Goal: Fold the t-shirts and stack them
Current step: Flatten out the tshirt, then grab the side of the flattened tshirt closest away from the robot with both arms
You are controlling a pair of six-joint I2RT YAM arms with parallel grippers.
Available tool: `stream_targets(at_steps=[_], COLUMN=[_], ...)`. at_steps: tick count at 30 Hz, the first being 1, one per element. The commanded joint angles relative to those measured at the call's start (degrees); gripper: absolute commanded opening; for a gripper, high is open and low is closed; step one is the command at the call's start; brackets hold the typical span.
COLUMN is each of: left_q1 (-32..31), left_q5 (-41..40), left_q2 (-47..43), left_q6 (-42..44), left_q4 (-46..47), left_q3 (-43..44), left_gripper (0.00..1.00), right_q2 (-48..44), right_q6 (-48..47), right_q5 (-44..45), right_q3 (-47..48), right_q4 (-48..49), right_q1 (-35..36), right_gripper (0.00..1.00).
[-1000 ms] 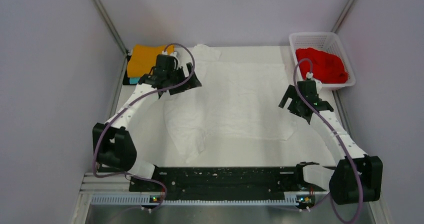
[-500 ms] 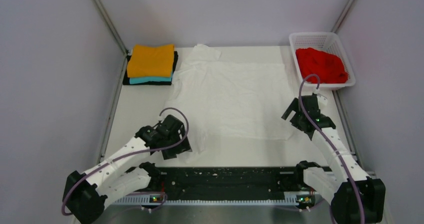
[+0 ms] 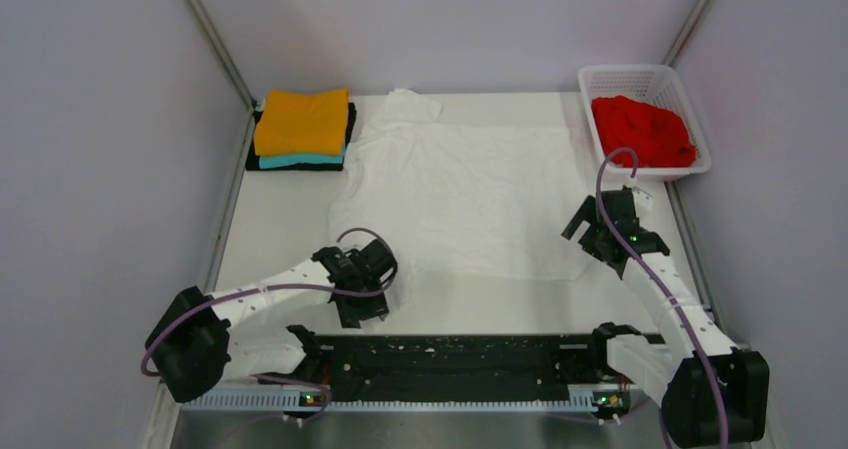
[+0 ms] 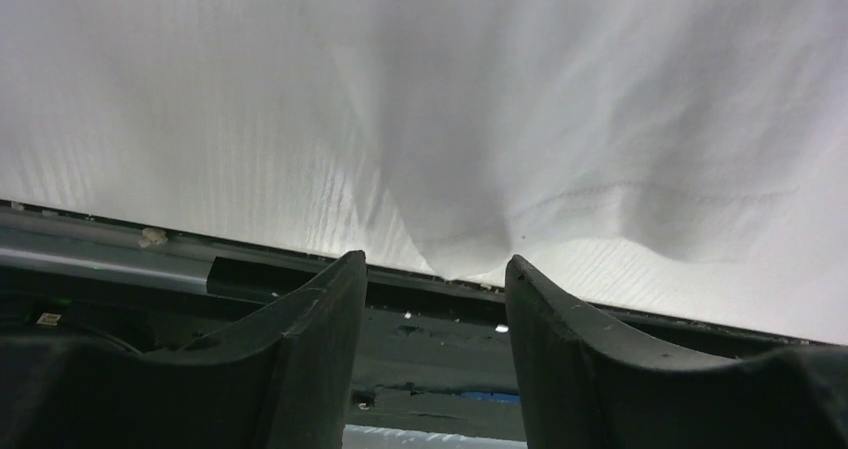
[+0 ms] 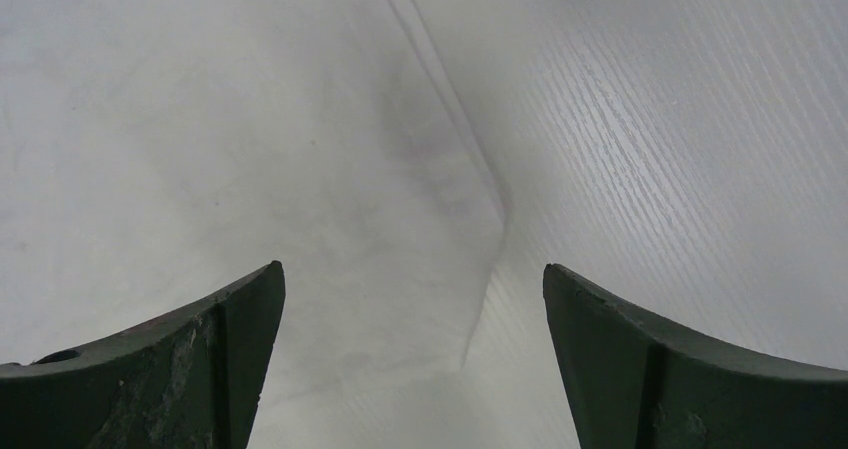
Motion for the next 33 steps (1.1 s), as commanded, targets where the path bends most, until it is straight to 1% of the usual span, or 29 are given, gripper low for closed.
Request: stream_targets(at_steps=[1, 4, 7, 10, 12, 13, 14, 17, 20, 25, 28, 30, 33], left_q1=[-1.4, -2.0, -2.7, -2.9, -2.9, -2.9, -2.9, -2.9, -2.9, -2.9, -2.9, -2.9, -2.9], left_q5=[-3.6, -1.8, -0.7, -1.1, -1.1, -0.8, -0.4, 0.2, -0.8, -3.1, -2.4, -1.9, -2.0], left_q2=[5.2, 7.8, 8.9, 9.7, 10.5, 11.1, 11.7, 11.6, 9.2, 5.9, 5.6, 5.3, 4.5], left_q6=[0.3, 1.3, 0.9, 0.4, 0.4, 0.5, 0.4, -0.7, -1.6, -0.9, -0.8, -0.5, 0.1], left_q4=[2.8, 6.2, 8.0, 9.3, 10.6, 11.2, 11.1, 10.8, 9.4, 6.1, 6.1, 6.5, 6.5], left_q3=[3.1, 2.9, 1.9, 0.6, 0.4, 0.6, 1.0, 1.7, 1.7, 4.5, 5.8, 6.5, 7.3], left_gripper=[0.57, 0.52, 0.43, 0.37, 0.26, 0.11, 0.00, 0.00, 0.00, 0.00, 0.00, 0.00, 0.00], right_q2=[-0.4, -0.5, -0.6, -1.1, -1.6, -2.0, -2.4, -3.3, -4.7, -8.0, -10.9, -12.6, -14.1], right_q6=[-0.7, -1.0, -1.1, -0.8, -0.4, -0.2, 0.5, 3.0, 5.9, 10.4, 12.5, 13.7, 15.8], right_q5=[0.3, 0.4, 0.6, 0.9, 1.3, 1.9, 2.5, 2.7, 0.3, 0.5, 1.0, 0.1, -2.3], right_q3=[-0.5, -0.7, -0.7, -1.0, -1.2, -1.5, -1.8, -3.0, -5.0, -8.9, -11.1, -12.4, -14.5], right_q4=[1.4, 1.4, 1.2, 0.8, -0.1, -0.6, -1.5, -4.1, -4.3, -3.9, -3.1, -2.2, -1.1], right_q1=[-0.6, -0.7, -0.7, -0.7, -0.7, -0.7, -0.7, -0.6, -0.7, -0.7, -0.7, -0.7, -0.6], right_gripper=[0.99, 0.99, 0.99, 0.99, 0.99, 0.99, 0.99, 0.98, 0.95, 0.91, 0.85, 0.79, 0.66])
